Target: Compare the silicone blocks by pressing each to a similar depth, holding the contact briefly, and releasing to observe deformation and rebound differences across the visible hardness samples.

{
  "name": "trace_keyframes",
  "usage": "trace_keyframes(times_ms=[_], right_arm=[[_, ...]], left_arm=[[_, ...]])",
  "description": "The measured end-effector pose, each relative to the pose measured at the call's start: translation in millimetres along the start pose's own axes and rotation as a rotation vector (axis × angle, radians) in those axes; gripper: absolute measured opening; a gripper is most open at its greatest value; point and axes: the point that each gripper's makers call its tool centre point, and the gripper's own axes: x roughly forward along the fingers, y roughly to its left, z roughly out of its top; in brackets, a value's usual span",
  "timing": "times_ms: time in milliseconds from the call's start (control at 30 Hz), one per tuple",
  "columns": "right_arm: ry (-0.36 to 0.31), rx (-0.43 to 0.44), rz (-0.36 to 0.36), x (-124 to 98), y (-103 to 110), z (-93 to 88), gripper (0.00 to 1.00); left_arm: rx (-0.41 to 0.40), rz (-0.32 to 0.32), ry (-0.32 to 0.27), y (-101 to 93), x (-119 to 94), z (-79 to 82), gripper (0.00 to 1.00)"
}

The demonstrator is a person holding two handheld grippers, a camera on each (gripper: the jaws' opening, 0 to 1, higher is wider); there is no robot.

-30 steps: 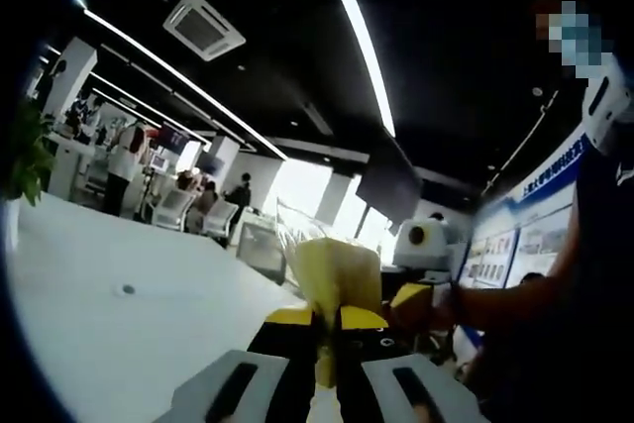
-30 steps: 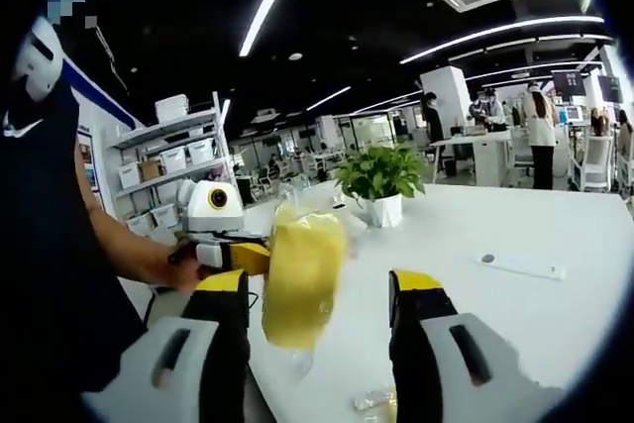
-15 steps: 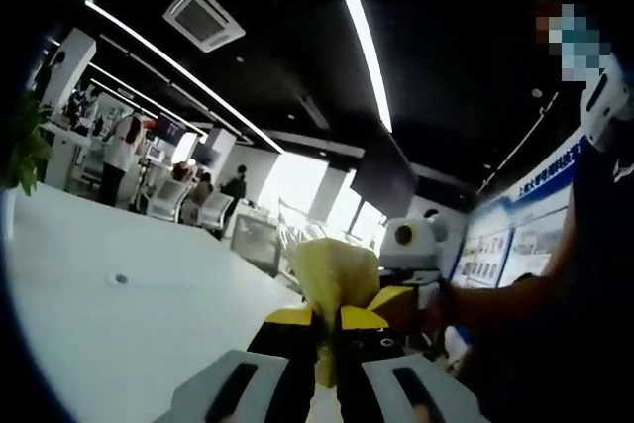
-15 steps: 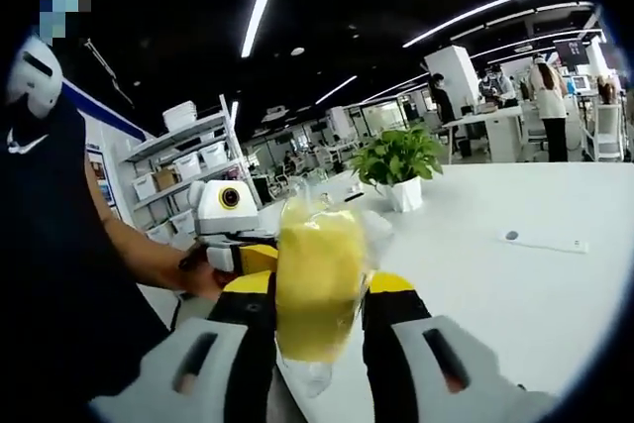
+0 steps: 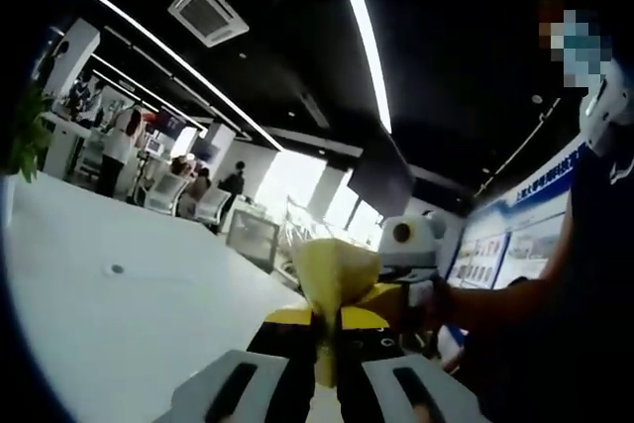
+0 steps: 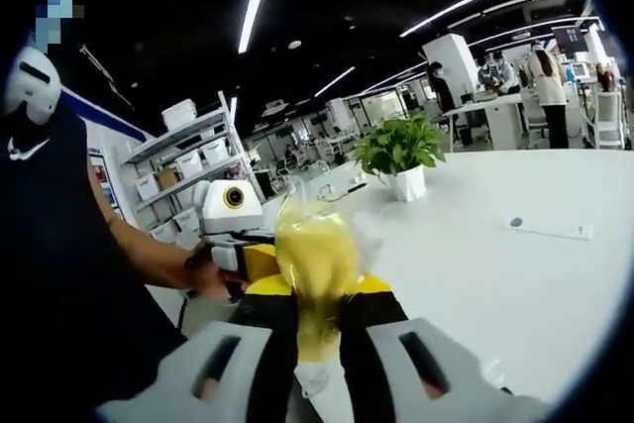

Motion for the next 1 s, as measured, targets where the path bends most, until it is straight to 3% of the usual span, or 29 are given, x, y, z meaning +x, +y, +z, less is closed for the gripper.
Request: trace_keyframes(times_ms=[200, 333, 533, 700, 1000], right_arm=[[0.001, -0.037, -0.008, 2, 5, 0.4, 0.03], [0.0, -0.168, -0.001, 3, 7, 1.3, 0.01], [0.013, -0.161, -0.003, 1, 9, -1.4, 0.0], [0.007, -0.107, 0.0, -2, 11, -0.8, 0.0], [0.034, -0.093, -0.021, -2, 18, -10.9, 0.0]], left_arm=[[0.024, -0.002, 0.0, 0.0, -2, 2.1, 0.04], [0.033, -0.007, 0.006, -0.6, -4, 2.8, 0.04], [0.066, -0.008, 0.041, -4.4, -3, -0.1, 0.03], [0.088, -0.015, 0.051, -8.9, -4, 0.2, 0.04], [0.061, -0.021, 0.081, -11.4, -9, -9.1, 0.04]])
